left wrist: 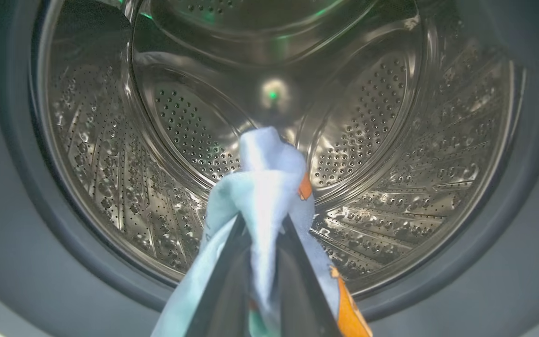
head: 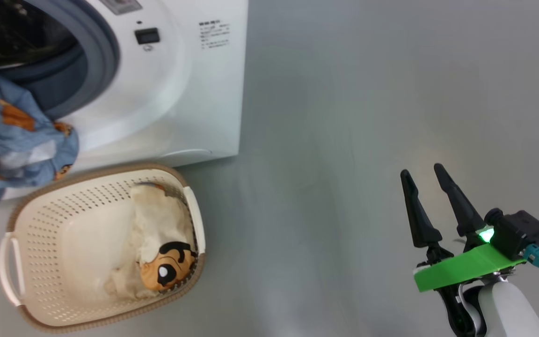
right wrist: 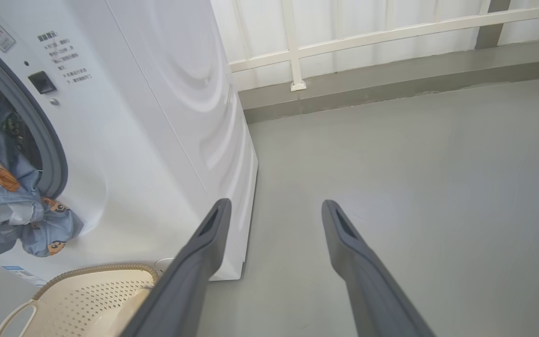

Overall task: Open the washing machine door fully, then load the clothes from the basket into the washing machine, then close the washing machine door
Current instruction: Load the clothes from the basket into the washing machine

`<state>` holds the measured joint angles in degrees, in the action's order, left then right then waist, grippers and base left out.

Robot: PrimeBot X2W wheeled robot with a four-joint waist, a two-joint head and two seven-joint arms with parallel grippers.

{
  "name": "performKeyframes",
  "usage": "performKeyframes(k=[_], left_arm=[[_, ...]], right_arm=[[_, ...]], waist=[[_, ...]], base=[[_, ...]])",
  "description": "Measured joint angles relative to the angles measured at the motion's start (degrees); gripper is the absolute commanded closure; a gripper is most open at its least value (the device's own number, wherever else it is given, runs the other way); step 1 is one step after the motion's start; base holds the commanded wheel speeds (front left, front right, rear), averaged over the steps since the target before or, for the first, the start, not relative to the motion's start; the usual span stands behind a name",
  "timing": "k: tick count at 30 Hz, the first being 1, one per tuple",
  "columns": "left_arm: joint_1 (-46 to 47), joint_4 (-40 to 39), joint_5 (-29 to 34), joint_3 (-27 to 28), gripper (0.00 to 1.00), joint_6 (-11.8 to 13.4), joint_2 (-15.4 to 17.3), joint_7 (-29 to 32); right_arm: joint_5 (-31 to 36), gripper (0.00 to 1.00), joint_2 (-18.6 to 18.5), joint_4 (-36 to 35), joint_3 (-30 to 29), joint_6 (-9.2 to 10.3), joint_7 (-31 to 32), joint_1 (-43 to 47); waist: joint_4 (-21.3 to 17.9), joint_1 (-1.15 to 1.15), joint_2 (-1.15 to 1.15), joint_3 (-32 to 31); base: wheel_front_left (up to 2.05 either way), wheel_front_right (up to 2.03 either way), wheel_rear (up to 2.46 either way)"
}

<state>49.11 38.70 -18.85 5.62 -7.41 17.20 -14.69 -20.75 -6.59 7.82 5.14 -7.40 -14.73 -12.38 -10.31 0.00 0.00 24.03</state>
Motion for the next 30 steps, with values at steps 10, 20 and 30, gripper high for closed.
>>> performKeyframes(k=[10, 20, 30], left_arm=[[11.05, 15.71, -2.74, -6.04, 1.00, 0.00, 2.30, 0.01], [18.16, 17.01, -2.12, -7.32, 1.00, 0.02, 7.33, 0.07], [19.28, -3.01, 4.54, 1.16, 1.00, 0.09, 7.08, -0.01]], right_arm=[[0.00, 0.00, 1.16, -0.36, 1.47, 0.00, 0.00, -2.14], [0.00, 0.00, 2.30, -0.60, 2.90, 0.00, 0.00, -3.28], [0.00, 0.00, 3.07, -0.76, 3.05, 0.00, 0.00, -4.76]], waist=[[-2.31, 0.00, 0.00, 3.59], [-5.67, 0.00, 0.00, 6.66], [-6.76, 0.00, 0.00, 9.34]], base=[[0.00, 0.00, 0.00], [0.00, 0.00, 0.00], [0.00, 0.00, 0.00]])
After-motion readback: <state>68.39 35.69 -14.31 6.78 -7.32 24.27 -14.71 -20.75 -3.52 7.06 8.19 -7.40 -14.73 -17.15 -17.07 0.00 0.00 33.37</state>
